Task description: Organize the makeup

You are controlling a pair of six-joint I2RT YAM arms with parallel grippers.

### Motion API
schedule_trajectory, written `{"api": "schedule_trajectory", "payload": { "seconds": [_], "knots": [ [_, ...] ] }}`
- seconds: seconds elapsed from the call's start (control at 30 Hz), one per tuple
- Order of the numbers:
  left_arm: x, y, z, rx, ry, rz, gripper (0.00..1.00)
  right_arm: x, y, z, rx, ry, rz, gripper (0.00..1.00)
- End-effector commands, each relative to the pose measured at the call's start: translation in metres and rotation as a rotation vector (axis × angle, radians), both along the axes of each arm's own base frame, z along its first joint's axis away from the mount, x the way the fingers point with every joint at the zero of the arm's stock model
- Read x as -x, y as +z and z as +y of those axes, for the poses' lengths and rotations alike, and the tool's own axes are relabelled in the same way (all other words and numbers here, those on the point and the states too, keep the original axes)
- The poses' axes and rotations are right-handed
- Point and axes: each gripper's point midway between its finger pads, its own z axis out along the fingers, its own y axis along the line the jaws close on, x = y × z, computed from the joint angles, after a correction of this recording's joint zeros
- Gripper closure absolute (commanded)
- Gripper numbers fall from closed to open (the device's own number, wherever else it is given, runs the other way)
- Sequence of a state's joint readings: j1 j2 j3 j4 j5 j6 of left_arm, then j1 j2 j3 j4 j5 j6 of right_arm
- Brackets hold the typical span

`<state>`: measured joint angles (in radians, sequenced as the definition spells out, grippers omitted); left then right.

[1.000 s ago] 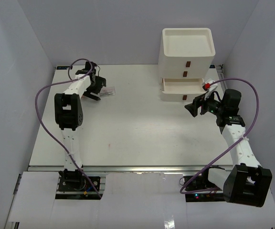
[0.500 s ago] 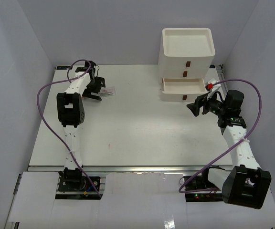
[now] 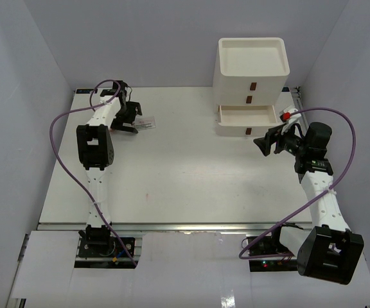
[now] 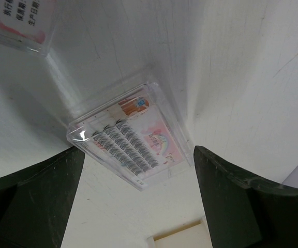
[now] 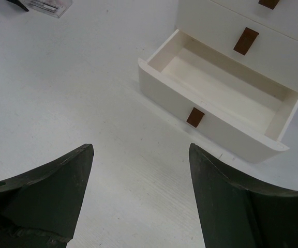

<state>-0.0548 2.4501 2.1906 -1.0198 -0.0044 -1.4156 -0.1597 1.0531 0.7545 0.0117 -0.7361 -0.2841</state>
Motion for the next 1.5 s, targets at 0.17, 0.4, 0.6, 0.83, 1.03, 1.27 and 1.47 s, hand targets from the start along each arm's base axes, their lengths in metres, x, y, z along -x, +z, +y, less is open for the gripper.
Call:
{"api": "schedule_trajectory", "payload": {
  "seconds": [0.17,0.4,0.6,0.83,1.03,1.27,1.47],
  "knots": [
    [0.002,-0.024,-0.001,0.057,0.03,0.053,0.09,0.0,0.016,-0.003,-0.006,-0.01,-0.068,0.2],
    [0.004,-0.027,0.001,0.057,0.007,0.039,0.21,0.001,0.018,-0.003,-0.007,-0.013,-0.077,0.2],
    [0.002,-0.025,0.004,0.067,-0.017,0.011,0.33,0.002,0.019,-0.005,-0.009,-0.018,-0.08,0.2],
    [-0.003,-0.009,0.002,0.035,-0.161,-0.084,0.21,0.002,0.019,-0.006,-0.01,-0.022,-0.08,0.2],
    [-0.01,0.027,0.005,-0.099,-0.421,-0.318,0.1,0.002,0.018,-0.007,-0.012,-0.023,-0.08,0.2],
    [-0.016,0.085,-0.004,-0.369,-0.915,-0.688,0.02,0.002,0.018,-0.007,-0.014,-0.021,-0.082,0.2],
    [-0.01,0.102,-0.015,-0.769,-1.292,-0.827,0.02,0.003,0.018,-0.006,-0.019,-0.014,-0.082,0.2]
  ]
}}
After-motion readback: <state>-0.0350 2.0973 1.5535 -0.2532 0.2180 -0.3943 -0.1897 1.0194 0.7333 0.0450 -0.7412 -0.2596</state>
